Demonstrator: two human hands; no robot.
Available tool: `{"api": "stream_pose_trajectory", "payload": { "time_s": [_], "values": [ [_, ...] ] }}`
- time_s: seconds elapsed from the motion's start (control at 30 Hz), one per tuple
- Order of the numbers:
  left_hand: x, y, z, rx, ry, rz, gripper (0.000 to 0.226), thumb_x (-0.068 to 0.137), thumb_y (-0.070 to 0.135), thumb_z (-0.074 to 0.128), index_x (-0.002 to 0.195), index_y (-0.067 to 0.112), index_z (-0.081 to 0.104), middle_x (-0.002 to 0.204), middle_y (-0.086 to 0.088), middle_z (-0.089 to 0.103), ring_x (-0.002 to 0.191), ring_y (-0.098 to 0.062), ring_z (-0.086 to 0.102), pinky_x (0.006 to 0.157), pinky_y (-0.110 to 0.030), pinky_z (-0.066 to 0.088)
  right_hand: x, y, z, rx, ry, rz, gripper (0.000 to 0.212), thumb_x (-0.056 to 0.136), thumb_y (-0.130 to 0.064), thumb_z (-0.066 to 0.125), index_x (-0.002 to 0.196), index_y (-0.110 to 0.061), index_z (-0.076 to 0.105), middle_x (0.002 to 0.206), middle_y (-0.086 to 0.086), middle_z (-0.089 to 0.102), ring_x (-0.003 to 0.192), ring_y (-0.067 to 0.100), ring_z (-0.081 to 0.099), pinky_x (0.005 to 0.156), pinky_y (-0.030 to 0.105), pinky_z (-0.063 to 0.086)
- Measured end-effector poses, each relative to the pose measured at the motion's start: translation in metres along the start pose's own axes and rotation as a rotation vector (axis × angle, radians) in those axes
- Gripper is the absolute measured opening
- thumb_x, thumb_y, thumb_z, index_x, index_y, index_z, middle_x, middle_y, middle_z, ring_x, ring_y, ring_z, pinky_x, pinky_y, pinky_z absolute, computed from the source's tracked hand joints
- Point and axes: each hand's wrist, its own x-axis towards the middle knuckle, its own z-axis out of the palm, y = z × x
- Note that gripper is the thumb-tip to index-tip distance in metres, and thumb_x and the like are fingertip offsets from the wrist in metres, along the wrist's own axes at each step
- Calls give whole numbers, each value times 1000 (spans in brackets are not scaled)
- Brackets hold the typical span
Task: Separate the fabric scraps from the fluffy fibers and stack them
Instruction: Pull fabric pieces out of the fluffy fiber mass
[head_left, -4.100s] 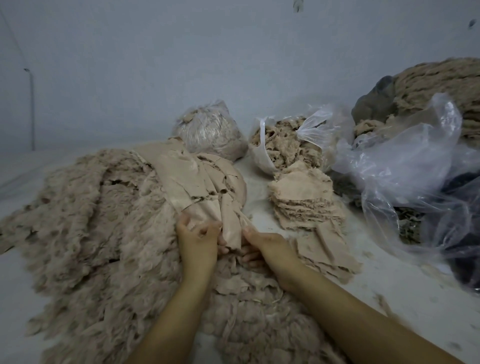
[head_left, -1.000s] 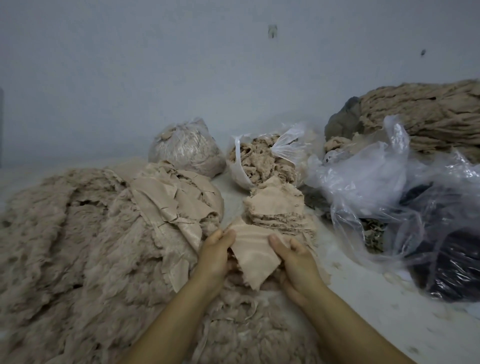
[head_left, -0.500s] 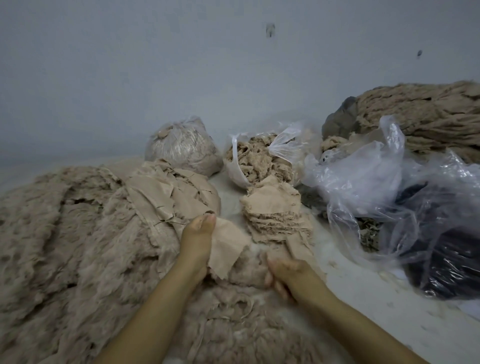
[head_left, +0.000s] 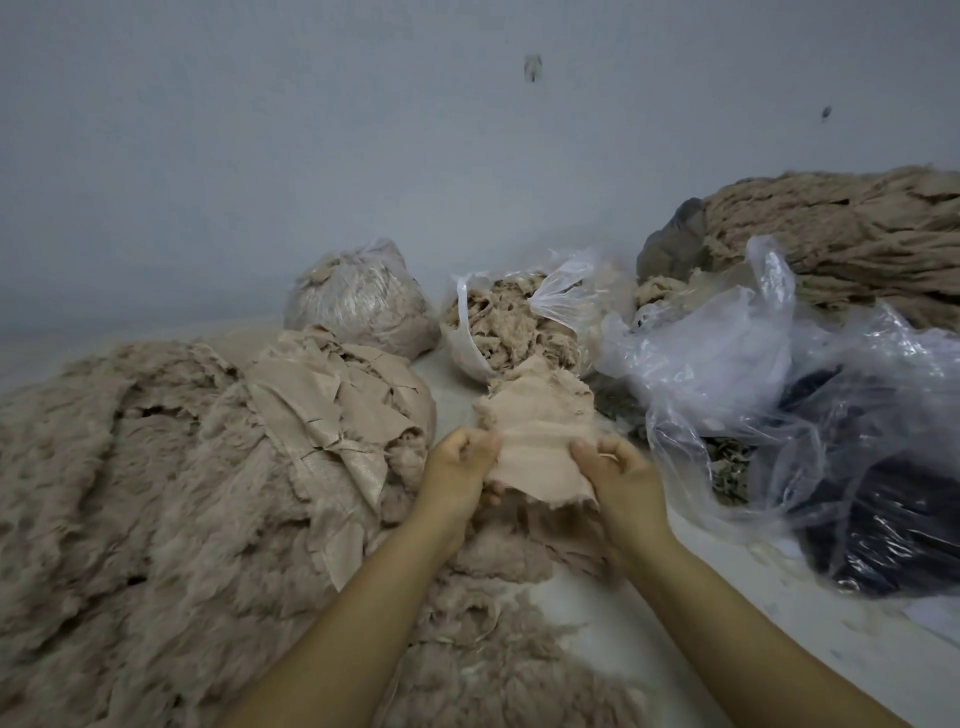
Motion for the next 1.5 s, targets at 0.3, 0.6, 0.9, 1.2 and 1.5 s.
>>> {"api": "stream_pose_trajectory", "payload": {
  "time_s": [0.3, 0.6, 0.9, 1.2, 1.5],
  "values": [
    [-10, 6, -53, 630, 49, 343, 15, 92, 18, 58, 78, 22, 60, 69, 6, 65, 58, -2, 60, 57, -17, 51, 11, 21, -26, -771, 62, -251, 4, 89, -24, 61, 88, -26, 58, 88, -3, 61, 80, 14, 56, 69, 27, 41],
    [-23, 24, -111, 910, 627, 369, 53, 83, 25, 70, 127, 8, 46, 127, -16, 40, 114, -32, 43, 91, -37, 40, -42, 35, 82, -369, -573, 97, 28, 93, -31, 61, 68, -18, 65, 54, -5, 58, 44, 7, 49, 47, 19, 41],
    [-34, 9, -121, 312, 162, -8, 17, 89, 6, 62, 97, 17, 52, 87, -6, 57, 67, -12, 55, 52, -22, 44, -44, 40, 108, -139, -569, 178, 49, 70, -37, 83, 106, -9, 65, 100, 6, 70, 90, 18, 67, 78, 35, 57],
    [-42, 2, -110, -41, -79, -175, 18, 77, 9, 71, 70, 10, 55, 71, -10, 58, 60, -15, 57, 53, -21, 49, -44, 28, 79, -26, -406, 60, 26, 96, -19, 55, 100, 7, 61, 91, 22, 67, 81, 25, 61, 75, 42, 51],
    [-21, 11, -62, -378, 384, -167, 8, 90, 3, 61, 85, -3, 60, 58, -8, 63, 44, -11, 58, 43, -19, 50, -61, 31, 54, -199, -473, -138, 31, 96, -14, 54, 66, -7, 47, 56, -11, 46, 56, 4, 42, 56, 20, 35]
  ]
}}
